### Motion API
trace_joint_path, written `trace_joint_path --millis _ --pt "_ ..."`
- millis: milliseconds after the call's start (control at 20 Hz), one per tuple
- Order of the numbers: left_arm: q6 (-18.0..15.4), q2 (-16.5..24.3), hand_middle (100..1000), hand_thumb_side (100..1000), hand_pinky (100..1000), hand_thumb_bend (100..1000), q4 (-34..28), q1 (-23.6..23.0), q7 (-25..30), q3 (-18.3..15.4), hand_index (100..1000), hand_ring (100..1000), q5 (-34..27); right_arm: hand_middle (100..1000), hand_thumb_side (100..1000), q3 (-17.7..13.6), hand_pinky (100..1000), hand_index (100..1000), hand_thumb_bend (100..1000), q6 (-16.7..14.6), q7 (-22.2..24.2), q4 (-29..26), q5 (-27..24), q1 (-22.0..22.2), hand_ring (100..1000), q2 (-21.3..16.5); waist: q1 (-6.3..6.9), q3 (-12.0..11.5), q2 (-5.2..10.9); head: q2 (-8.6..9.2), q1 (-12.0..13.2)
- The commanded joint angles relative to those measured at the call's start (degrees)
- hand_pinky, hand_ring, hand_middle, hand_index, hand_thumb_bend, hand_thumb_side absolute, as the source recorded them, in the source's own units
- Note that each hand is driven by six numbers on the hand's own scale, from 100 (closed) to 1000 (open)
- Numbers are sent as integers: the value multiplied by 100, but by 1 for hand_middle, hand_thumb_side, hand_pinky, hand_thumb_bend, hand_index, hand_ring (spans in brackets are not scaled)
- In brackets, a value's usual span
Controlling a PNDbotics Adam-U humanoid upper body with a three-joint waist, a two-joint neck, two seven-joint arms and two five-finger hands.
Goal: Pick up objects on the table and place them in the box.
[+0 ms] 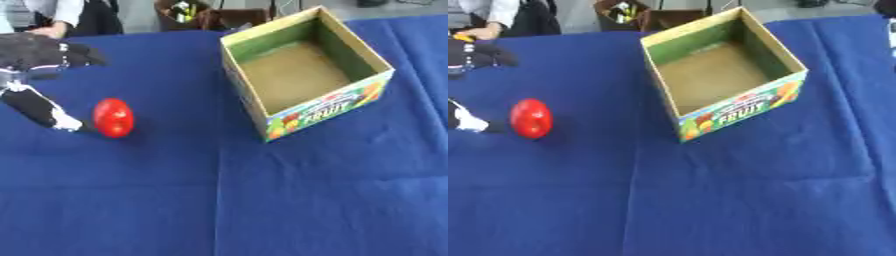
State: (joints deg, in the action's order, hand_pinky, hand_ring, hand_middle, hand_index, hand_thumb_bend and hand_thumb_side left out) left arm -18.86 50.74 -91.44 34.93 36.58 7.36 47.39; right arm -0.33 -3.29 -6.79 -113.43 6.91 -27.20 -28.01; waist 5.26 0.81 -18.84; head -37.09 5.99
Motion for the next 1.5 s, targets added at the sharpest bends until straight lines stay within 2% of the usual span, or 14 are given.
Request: trace_joint_path --millis 50,250,550,950,1100,1500 --pt "-79 221 931 631 694 611 57 124 -76 34 1000 812 143 497 632 -22 674 703 157 -12 15 -116 -39 -60 720 -141 -10 8 78 68 36" --pt "-122 195 905 602 655 571 195 172 -32 136 998 792 467 495 634 -21 674 702 162 -14 12 -116 -44 -54 720 -135 -5 36 40 88 65" --pt "-197 79 858 592 621 538 546 261 -176 219 973 755 445 495 635 -27 675 702 165 -11 21 -116 -36 -55 721 -132 -6 63 -4 107 90" --pt "-301 -7 867 560 609 534 876 353 -58 330 976 749 516 494 635 -27 676 703 166 -13 30 -116 -39 -70 722 -109 -4 87 -43 125 126" --pt "-350 -39 898 555 599 538 967 389 -109 362 1000 748 593 494 635 -28 676 703 165 -13 34 -116 -42 -73 722 -95 -6 100 -49 149 136" --pt "-520 -117 888 554 585 547 1178 477 -213 453 1000 737 849 494 635 -24 677 703 165 -16 52 -116 -50 -83 723 -74 -7 125 -64 191 160"
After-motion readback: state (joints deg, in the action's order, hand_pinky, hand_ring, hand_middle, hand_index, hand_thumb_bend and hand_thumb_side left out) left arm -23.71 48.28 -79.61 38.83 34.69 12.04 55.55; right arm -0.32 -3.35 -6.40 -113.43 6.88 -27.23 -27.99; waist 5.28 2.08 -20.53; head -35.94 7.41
